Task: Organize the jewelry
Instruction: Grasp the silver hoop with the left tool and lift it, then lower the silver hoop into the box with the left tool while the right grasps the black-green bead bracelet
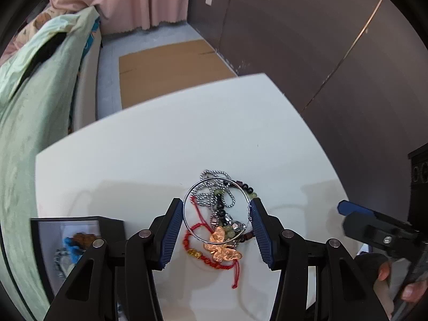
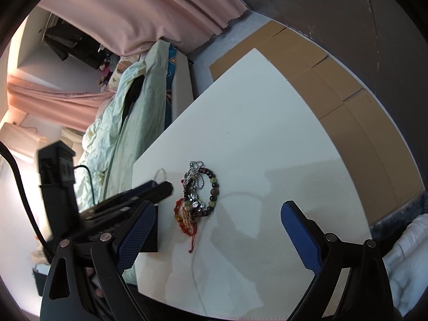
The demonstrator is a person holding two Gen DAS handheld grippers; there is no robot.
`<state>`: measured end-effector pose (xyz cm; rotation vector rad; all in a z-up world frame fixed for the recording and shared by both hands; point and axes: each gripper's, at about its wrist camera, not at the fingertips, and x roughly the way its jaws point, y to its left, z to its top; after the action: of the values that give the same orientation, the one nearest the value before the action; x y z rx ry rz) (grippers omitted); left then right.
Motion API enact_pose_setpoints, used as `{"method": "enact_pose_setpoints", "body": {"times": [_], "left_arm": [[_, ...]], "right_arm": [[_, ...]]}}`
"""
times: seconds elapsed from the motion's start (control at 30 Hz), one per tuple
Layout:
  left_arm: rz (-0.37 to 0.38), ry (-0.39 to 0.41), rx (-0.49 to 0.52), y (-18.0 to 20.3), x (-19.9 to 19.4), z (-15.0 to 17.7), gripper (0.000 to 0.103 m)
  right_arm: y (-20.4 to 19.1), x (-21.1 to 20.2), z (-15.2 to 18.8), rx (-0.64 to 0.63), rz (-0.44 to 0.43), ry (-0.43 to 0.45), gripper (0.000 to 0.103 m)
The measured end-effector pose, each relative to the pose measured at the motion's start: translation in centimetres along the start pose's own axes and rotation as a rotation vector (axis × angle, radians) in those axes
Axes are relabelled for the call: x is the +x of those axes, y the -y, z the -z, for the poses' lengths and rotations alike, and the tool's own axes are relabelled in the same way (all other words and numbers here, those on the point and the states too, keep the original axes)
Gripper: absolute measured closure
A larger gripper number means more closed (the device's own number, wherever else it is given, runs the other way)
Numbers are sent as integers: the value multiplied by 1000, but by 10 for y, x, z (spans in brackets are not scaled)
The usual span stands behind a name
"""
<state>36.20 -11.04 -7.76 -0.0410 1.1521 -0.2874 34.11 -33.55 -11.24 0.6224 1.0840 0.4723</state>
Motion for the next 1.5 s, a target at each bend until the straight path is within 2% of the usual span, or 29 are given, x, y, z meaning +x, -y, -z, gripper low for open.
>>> {"method": "enact_pose_setpoints", "body": {"times": [0.1,0.37,0.7,0.77,1.0,1.1,1.13,1.27,1.37,1.5], "left_arm": [[9,24,-4,-6,-12,0,50],[27,93,-23,-37,-41,5,50],[35,160,-68,-87,-69,22,50],[42,167,-76,-96,-73,27,50],[55,165,-78,-113,-78,41,50],[62,159,-79,-118,-79,47,50],[62,156,-77,-119,-78,49,50],[56,151,-68,-120,-79,55,50],[69,150,-72,-123,-80,57,50],[109,161,-89,-129,-84,57,48]], "right_arm": [[-7,0,1,-26,6,12,10],[-20,14,1,-78,57,-16,39],[-52,54,0,-212,243,-50,60],[-57,60,-1,-231,285,-52,67],[-66,73,1,-259,350,-73,68],[-68,81,0,-281,407,-80,68],[-68,83,0,-284,431,-83,70],[-69,86,0,-300,517,-82,91],[-69,84,-3,-293,521,-101,92],[-83,65,-5,-324,525,-58,92]]}}
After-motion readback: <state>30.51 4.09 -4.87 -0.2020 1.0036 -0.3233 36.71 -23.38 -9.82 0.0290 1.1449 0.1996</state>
